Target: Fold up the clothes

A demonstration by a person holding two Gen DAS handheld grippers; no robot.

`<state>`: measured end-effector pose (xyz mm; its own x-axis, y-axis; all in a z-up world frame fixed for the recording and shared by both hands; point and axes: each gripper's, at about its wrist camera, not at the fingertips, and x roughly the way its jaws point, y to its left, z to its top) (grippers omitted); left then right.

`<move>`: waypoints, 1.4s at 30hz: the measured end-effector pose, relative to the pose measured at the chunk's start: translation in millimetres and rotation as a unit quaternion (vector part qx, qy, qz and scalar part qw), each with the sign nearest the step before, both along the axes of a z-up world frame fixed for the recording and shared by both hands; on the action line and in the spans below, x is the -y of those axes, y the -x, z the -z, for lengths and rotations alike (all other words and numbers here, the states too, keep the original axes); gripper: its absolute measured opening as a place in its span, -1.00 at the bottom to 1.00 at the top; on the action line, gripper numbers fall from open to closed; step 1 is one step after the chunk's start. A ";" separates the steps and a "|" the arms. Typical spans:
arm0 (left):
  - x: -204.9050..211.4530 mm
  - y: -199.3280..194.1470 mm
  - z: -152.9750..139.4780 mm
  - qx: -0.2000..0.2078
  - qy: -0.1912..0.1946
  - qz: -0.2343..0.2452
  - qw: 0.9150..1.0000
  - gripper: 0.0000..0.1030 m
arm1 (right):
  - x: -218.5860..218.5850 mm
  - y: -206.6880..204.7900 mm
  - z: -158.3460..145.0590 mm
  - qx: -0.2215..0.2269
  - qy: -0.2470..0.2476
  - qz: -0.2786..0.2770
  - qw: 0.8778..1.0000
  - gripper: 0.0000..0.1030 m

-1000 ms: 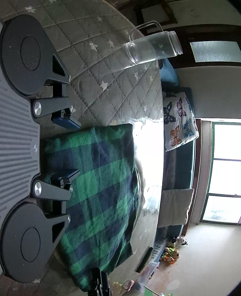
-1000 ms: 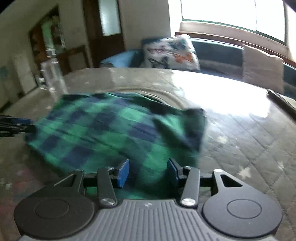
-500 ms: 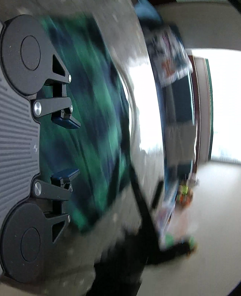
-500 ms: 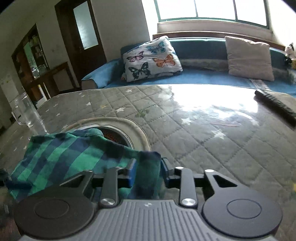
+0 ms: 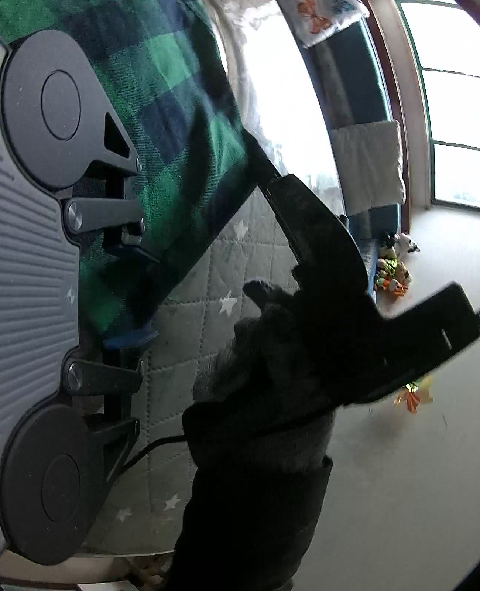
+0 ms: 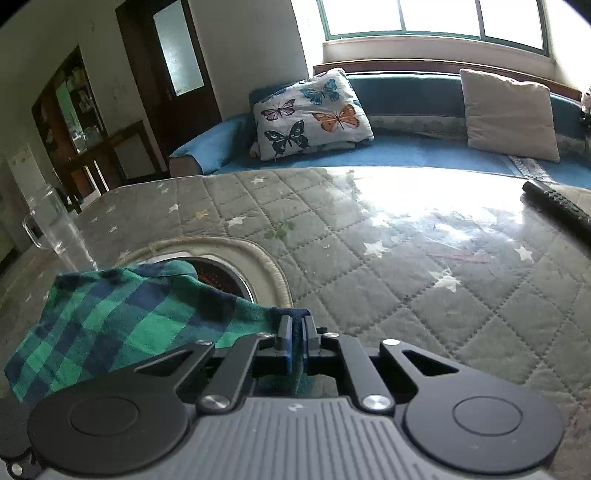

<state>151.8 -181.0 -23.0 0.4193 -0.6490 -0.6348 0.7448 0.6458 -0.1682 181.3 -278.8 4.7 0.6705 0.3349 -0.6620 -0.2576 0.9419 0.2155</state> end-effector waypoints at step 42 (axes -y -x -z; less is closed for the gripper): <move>-263.9 -66.2 -9.4 0.006 -0.017 -0.359 0.933 -0.25 | -39.7 -0.6 8.6 0.013 0.068 -0.019 0.997 -0.53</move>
<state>218.0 82.9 -13.6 0.7459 -0.1785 -0.6417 0.1209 0.9837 -0.1331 181.8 -239.1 -3.8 0.6766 0.2694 -0.6853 -0.2985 0.9511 0.0793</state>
